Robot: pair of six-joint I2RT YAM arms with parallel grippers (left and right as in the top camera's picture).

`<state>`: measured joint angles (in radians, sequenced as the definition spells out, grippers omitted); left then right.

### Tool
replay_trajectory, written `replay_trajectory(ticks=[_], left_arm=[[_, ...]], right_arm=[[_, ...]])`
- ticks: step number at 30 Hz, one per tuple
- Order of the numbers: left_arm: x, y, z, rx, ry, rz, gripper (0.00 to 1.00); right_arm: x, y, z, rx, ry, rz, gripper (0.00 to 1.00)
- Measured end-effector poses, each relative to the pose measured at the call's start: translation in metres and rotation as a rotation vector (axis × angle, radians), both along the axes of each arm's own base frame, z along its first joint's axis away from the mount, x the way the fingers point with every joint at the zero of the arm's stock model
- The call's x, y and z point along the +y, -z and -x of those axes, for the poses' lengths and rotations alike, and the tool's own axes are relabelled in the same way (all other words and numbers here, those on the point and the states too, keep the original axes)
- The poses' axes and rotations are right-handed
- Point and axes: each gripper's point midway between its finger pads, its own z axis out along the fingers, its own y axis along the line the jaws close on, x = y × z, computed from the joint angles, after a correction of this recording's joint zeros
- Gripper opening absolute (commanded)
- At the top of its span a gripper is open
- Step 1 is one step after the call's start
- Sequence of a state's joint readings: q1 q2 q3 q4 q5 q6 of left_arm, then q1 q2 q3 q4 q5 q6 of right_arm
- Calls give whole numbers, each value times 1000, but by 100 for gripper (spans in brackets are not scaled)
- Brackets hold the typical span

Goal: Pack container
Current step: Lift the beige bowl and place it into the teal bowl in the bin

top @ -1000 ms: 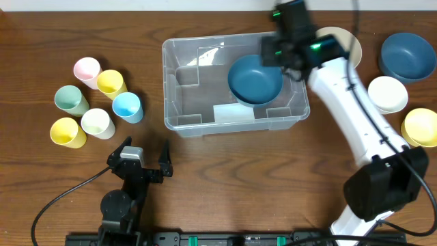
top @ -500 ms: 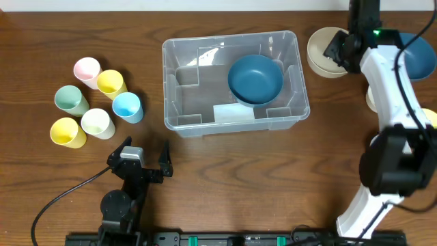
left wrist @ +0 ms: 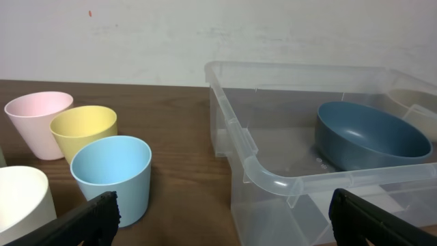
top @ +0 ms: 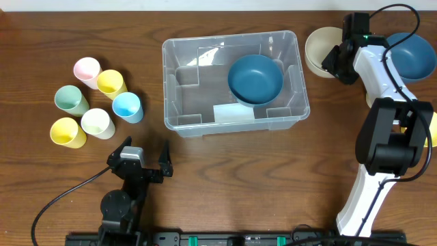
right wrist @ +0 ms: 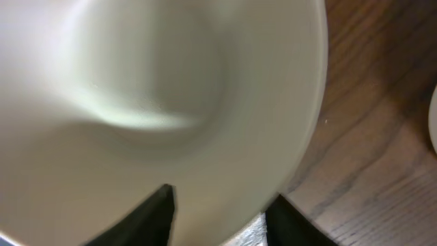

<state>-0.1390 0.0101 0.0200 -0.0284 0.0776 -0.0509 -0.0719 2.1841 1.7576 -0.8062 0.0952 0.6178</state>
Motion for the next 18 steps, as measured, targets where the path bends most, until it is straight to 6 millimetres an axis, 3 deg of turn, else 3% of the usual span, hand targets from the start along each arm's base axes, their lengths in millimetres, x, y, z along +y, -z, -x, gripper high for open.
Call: replay_trajectory(ticks=[2,6,18], left_arm=[[0,0,0,0,0,0,98],[0,0,0,0,0,0,98],[0,0,0,0,0,0,98]], right_arm=[[0,0,-1,-5,3,0,12],[-1,0,-1,-3,14,-2,4],[-1,-1,-3,-14,19,-10,1]])
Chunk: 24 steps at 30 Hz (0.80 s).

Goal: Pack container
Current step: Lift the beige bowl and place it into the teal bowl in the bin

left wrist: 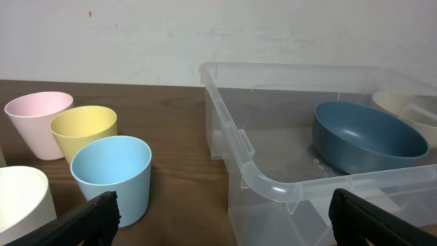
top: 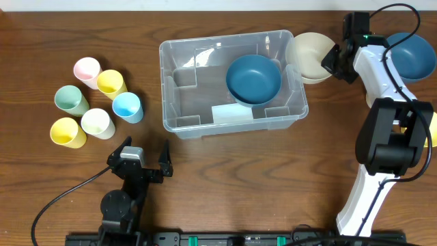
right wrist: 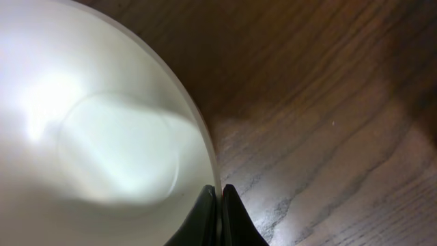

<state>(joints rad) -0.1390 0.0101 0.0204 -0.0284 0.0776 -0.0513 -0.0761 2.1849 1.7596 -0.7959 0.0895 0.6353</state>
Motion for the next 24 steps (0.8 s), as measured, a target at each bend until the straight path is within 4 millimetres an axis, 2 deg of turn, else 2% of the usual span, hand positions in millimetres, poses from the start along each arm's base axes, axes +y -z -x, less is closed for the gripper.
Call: replay_trajectory(ticks=[4,10,14,16,18,19,21,24], left_arm=[[0,0,0,0,0,0,98],[0,0,0,0,0,0,98],[0,0,0,0,0,0,98],[0,0,0,0,0,0,98],[0,0,0,0,0,0,98],[0,0,0,0,0,0,98],[0,0,0,0,0,0,98],[0,0,0,0,0,0,98]], right_arm=[[-11,0,1,-2,18,3,1],[-50,-4,13,15,85,8,1],[-76,-27,19,-23,114,23,1],[-82,-55,18,-84,104,26,1],[-80,-87,17,-153,78,27,1],[-73,-113,17,-210,50,21,1],[-59,-150,19,-291,0,13,1],[-18,-214,29,-428,-118,-8,1]])
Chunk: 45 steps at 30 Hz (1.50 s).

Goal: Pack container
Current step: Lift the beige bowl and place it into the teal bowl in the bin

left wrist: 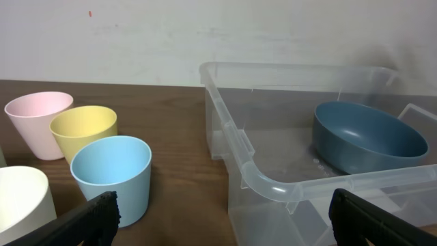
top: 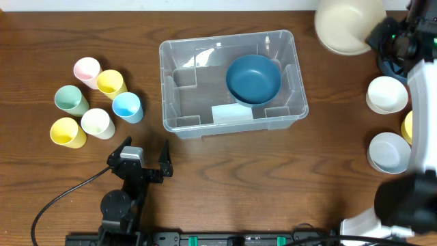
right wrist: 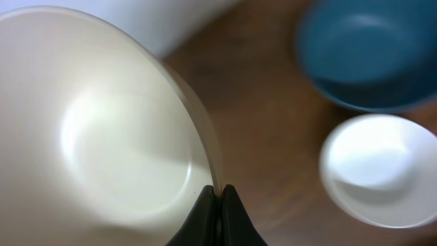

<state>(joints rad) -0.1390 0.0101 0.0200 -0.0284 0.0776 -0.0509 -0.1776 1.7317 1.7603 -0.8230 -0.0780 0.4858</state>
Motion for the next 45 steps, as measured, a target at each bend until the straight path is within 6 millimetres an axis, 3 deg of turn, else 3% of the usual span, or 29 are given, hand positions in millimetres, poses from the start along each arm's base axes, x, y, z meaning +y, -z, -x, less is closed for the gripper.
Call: replay_trajectory(ticks=[3,6,11,17,23,29,30,34,35,45], left_arm=[[0,0,0,0,0,0,98],[0,0,0,0,0,0,98],[0,0,0,0,0,0,98],[0,0,0,0,0,0,98],[0,0,0,0,0,0,98],[0,0,0,0,0,0,98],[0,0,0,0,0,0,98],[0,0,0,0,0,0,98],[0,0,0,0,0,0,98],[0,0,0,0,0,0,98]], right_arm=[[48,-39,13,-77,-125,3,1],[96,-50,24,-90,-238,3,1],[156,-16,35,31,-373,21,1],[199,41,33,183,-459,46,1],[207,78,29,269,-456,67,1],[204,93,22,294,-435,84,1],[204,96,21,299,-434,86,4],[204,105,20,317,-424,86,41],[203,106,20,321,-421,85,44],[204,106,15,306,-417,86,44]])
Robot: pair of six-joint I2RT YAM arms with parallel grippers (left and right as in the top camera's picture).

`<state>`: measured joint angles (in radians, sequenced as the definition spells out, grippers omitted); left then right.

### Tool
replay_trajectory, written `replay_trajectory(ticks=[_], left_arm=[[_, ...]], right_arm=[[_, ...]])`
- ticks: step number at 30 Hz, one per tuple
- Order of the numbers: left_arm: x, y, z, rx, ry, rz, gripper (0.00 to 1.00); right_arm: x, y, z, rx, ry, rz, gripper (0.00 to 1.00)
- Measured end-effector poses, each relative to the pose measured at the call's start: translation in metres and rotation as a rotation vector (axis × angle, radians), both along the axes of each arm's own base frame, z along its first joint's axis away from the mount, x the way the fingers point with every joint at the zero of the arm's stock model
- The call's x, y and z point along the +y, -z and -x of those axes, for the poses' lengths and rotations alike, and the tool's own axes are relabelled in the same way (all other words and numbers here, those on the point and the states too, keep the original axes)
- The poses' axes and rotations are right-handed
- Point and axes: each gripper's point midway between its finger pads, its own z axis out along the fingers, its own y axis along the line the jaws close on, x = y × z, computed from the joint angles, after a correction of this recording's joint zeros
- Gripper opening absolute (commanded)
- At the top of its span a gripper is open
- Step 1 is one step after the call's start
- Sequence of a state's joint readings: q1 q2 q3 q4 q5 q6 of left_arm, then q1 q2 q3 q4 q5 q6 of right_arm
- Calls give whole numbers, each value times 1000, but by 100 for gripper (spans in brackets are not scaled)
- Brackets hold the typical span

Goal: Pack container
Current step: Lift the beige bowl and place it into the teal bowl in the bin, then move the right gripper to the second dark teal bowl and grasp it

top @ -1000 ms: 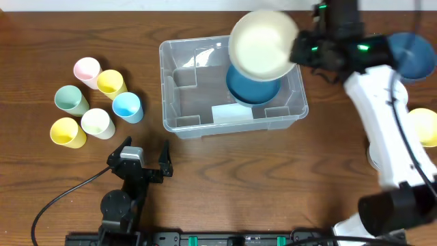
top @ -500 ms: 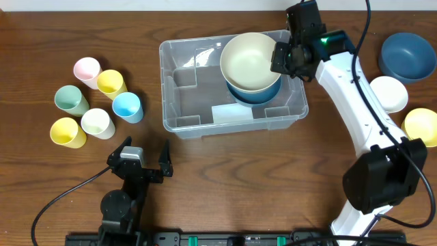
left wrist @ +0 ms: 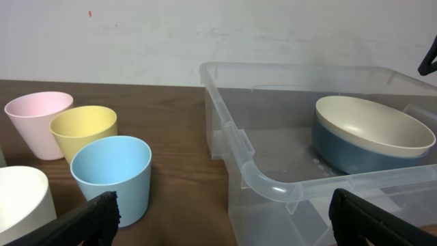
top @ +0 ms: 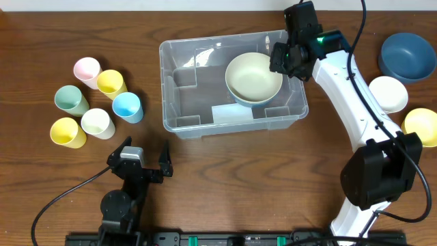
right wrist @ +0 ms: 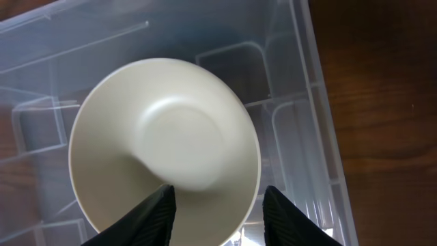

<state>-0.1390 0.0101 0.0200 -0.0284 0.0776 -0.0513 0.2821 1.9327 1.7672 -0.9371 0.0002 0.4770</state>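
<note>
The clear plastic container (top: 205,116) stands mid-table. Inside it at the right, a cream bowl (top: 254,76) rests nested in a dark blue bowl (left wrist: 355,156). In the right wrist view the cream bowl (right wrist: 164,147) lies just below my right gripper (right wrist: 217,219), which is open with its fingers either side of the near rim, nothing held. Seen from overhead, my right gripper (top: 281,60) hangs over the container's right rear part. At the front edge, well short of the container, my left gripper (top: 145,162) rests open on the table.
Several pastel cups stand left of the container, the light blue cup (top: 128,106) nearest it. On the right lie another dark blue bowl (top: 407,56), a white bowl (top: 388,93) and a yellow bowl (top: 422,126). A white card (top: 233,113) lies in the container.
My right gripper was shut on the cream bowl, held high at the back right. Now the bowl sits in the blue bowl inside the container and the gripper is open above it.
My right gripper stood open around the cream bowl's rim on the table right of the container. Then it was shut on the rim, the bowl against the container. Then the bowl was lifted at the back right. Now it lies released in the container.
</note>
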Motion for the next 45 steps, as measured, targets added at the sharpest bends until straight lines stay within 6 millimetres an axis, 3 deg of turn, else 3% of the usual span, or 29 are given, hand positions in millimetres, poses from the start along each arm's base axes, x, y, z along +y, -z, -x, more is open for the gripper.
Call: replay_trajectory(ticks=[4,8,12,16,22,27,33,40,45], left_arm=[[0,0,0,0,0,0,98],[0,0,0,0,0,0,98],[0,0,0,0,0,0,98],[0,0,0,-1,0,0,98],[0,0,0,0,0,0,98],[0,0,0,0,0,0,98],[0,0,0,0,0,0,98],[0,0,0,0,0,0,98],[0,0,0,0,0,0,98]], right_arm=[[-9,-4,-1,-5,9,4,50],[-43,-31,-6,-57,76,-6,53],[-114,-73,-7,-137,228,-11,53],[-199,-82,3,-145,436,14,53],[-297,-67,17,-131,689,29,52],[-351,-47,29,-105,815,35,51],[-388,-2,36,-22,891,33,48],[-407,54,28,48,908,30,46],[-417,72,18,32,901,37,46]])
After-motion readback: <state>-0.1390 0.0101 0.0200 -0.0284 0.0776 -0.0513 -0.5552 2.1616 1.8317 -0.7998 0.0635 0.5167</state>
